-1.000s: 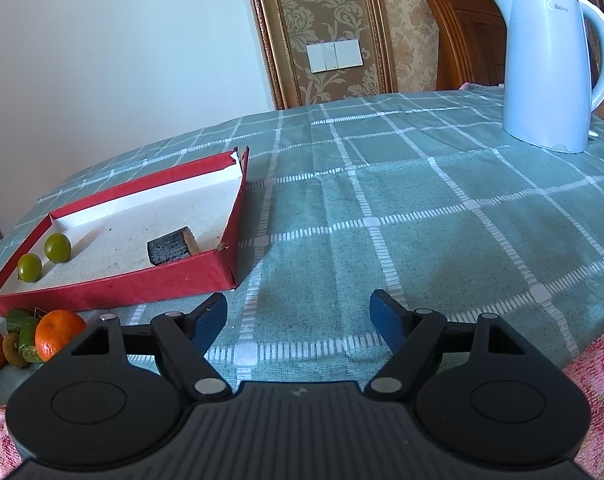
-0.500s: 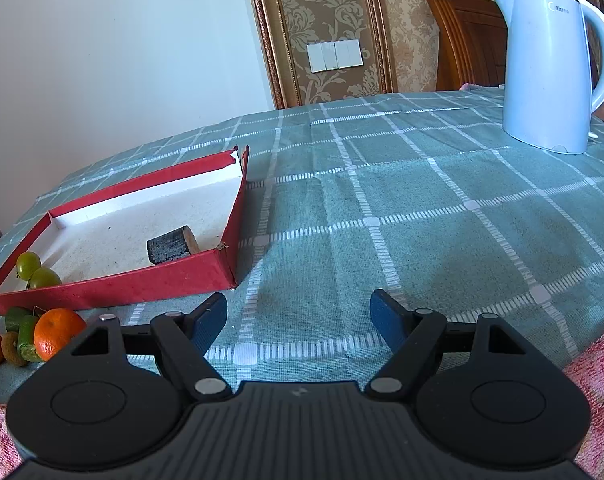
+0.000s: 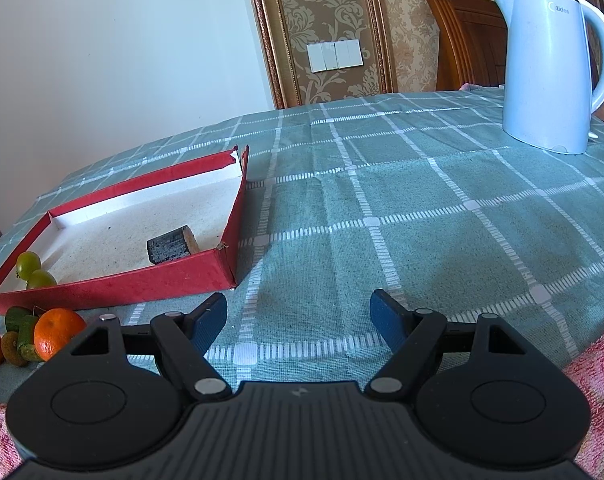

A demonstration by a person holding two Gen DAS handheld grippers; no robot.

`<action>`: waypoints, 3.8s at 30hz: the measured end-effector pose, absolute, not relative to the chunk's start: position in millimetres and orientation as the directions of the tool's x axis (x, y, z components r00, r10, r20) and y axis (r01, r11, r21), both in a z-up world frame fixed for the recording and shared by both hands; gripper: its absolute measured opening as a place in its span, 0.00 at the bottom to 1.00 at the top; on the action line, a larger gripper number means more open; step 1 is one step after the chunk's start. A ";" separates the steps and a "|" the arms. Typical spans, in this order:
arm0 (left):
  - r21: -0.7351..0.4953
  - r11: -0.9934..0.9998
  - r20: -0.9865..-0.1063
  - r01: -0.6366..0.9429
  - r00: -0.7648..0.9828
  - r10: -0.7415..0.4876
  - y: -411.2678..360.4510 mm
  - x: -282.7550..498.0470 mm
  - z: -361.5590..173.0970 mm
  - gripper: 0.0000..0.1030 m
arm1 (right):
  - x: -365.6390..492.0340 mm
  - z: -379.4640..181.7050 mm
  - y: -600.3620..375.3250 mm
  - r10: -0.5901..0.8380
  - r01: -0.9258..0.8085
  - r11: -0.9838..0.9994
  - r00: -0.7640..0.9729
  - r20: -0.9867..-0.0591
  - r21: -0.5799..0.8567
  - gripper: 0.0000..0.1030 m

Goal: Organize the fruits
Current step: 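Carry the log piece into the red tray and open the left gripper, then lift the left gripper away from the tray, then move the right gripper toward the small brown round fruit, then close the right gripper on the brown round fruit, then carry the brown fruit into the red tray and open the right gripper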

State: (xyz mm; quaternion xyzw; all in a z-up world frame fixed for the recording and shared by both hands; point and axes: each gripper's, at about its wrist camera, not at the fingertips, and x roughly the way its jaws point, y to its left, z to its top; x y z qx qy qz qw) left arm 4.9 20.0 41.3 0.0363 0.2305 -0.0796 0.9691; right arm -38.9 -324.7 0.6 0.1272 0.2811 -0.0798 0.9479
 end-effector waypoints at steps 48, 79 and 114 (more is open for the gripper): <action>-0.159 0.971 -0.526 -0.176 0.848 0.067 105.2 1.6 10.5 1.00 | -74.8 17.3 -208.6 0.147 -0.181 0.983 0.870 -0.471 -0.027 0.65; -0.187 0.965 -0.534 -0.182 0.844 0.056 109.2 2.1 8.3 1.00 | -53.3 8.2 -204.1 0.141 -0.202 0.978 0.825 -0.547 -0.052 0.53; -0.195 0.964 -0.533 -0.183 0.845 0.052 110.2 2.7 8.0 1.00 | -8.8 60.8 -221.7 0.119 -0.142 0.990 0.903 -0.412 -0.024 0.24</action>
